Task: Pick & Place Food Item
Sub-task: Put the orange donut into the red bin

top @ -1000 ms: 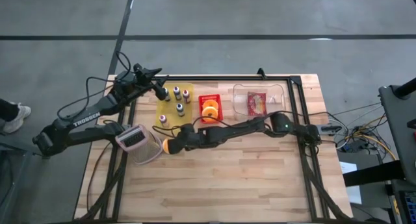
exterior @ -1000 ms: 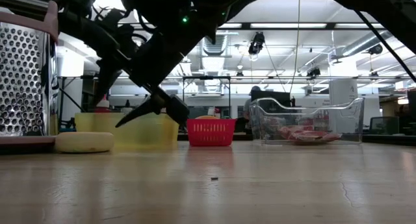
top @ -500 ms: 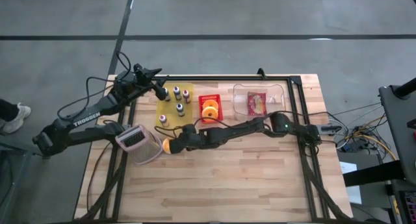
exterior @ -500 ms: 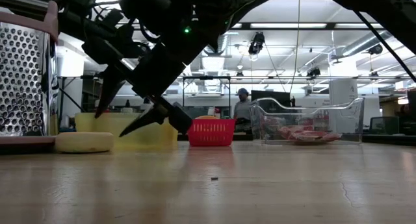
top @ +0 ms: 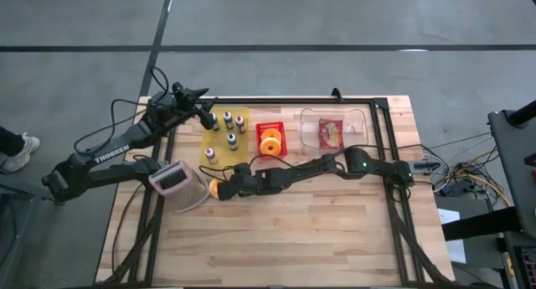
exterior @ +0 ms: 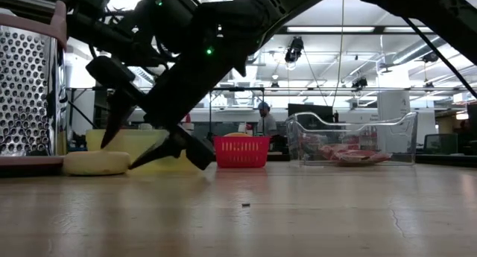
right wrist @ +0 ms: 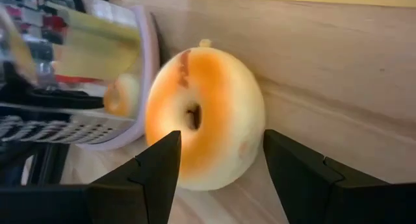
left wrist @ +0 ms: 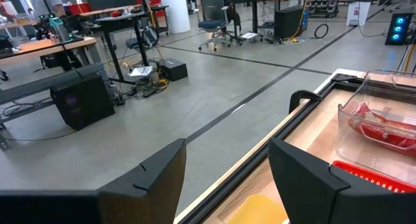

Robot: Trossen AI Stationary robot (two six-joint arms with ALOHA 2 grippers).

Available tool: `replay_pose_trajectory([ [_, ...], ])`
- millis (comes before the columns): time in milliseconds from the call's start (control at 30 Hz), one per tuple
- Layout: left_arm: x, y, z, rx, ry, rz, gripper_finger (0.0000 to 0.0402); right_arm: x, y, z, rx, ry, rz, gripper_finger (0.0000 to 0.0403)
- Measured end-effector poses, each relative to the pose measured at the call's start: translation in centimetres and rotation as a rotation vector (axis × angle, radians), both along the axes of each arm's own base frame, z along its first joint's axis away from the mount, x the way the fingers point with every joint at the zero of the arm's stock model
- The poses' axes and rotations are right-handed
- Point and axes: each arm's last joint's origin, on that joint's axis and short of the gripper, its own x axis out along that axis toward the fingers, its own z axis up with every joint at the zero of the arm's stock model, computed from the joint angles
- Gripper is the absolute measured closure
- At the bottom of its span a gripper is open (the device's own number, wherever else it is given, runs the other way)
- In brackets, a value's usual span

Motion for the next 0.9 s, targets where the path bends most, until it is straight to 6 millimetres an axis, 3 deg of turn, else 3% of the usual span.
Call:
replay_pose_trajectory([
  [567, 0.00, 0.01, -0.01, -0.001, 0.001, 0.000, 0.0179, -0.01, -0.20, -0.21, -0.021, 0.006, 0.018, 0.0203],
  [900, 0.00, 0.01, -0.01, 0.000, 0.001, 0.000, 0.0179, -0.10, -0.21, -0.53, -0.054, 0.006, 0.050, 0.0245],
])
